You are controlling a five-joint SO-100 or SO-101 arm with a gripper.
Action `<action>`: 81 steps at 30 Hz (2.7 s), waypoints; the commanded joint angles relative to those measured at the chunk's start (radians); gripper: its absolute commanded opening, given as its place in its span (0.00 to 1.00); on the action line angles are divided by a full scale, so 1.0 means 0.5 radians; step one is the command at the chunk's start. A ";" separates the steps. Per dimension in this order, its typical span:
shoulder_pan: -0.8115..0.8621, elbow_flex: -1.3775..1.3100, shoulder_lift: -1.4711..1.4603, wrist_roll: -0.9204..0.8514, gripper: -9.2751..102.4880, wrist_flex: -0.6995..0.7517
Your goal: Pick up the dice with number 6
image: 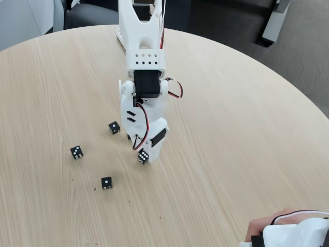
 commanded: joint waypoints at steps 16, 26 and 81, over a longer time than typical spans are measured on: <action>-0.009 -0.034 0.150 0.166 0.08 0.046; -0.012 -0.034 1.135 -0.006 0.08 0.503; -0.012 3.120 3.599 -1.902 0.08 0.018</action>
